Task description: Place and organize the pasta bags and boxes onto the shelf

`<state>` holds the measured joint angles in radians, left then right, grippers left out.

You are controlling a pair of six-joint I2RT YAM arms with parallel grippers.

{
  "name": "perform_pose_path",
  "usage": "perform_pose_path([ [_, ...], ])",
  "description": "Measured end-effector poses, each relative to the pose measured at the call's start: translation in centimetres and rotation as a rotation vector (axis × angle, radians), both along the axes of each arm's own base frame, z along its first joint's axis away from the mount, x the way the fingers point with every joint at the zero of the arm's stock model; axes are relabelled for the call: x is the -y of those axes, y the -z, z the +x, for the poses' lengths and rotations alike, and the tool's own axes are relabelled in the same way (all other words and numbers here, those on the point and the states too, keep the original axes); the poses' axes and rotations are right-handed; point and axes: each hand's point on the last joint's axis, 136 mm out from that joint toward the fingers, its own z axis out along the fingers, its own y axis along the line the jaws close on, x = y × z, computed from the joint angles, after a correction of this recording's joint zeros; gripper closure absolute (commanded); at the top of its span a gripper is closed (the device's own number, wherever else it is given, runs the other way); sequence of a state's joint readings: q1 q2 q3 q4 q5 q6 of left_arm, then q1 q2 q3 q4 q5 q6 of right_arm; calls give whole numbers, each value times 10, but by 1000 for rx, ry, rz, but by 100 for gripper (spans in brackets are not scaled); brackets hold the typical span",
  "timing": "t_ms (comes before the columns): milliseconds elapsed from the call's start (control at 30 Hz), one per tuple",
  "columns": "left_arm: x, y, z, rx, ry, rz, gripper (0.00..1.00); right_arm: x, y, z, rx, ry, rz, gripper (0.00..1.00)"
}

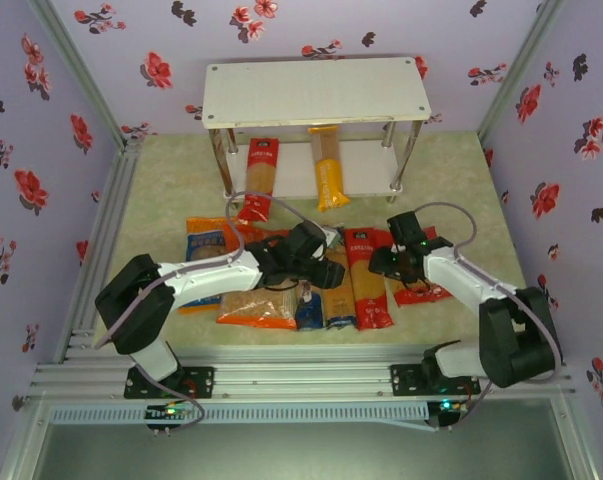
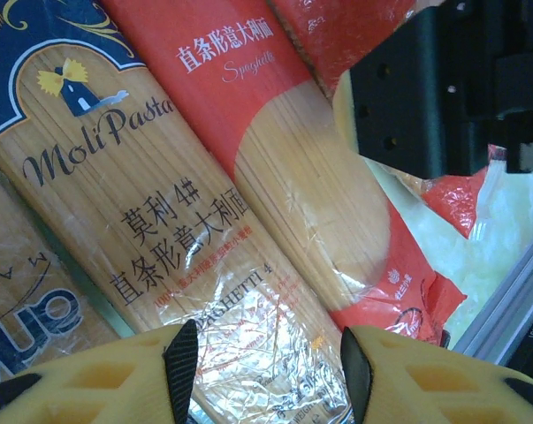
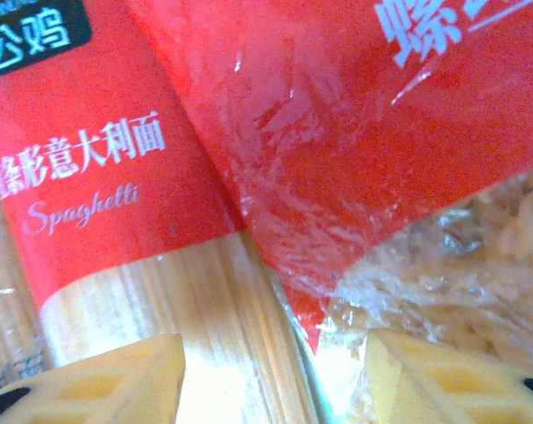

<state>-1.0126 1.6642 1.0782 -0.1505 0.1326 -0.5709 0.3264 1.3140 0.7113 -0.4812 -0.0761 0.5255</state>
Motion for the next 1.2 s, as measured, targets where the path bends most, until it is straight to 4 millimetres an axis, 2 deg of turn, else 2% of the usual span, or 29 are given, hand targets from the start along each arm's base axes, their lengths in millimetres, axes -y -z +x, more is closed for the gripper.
perform_pose_path([
  [200, -4, 1, 4, -2, -12, 5, 47, -19, -18, -18, 38, -76, 58, 22],
  [367, -22, 2, 14, -8, -58, 10, 44, -35, -9, -39, 1, -134, 63, 20],
  [467, -31, -5, 21, 2, -83, -1, 44, -37, -2, -48, -25, -140, 47, 20],
  [600, -41, -11, 22, 12, -100, -12, 45, -37, 4, -50, -42, -130, 23, 20],
  [967, -71, -11, 27, 14, -158, -16, 45, -37, 25, -53, -98, -129, -30, 18],
  [1200, -77, -7, 26, 7, -167, -8, 45, -41, 30, -51, -121, -132, -51, 19],
])
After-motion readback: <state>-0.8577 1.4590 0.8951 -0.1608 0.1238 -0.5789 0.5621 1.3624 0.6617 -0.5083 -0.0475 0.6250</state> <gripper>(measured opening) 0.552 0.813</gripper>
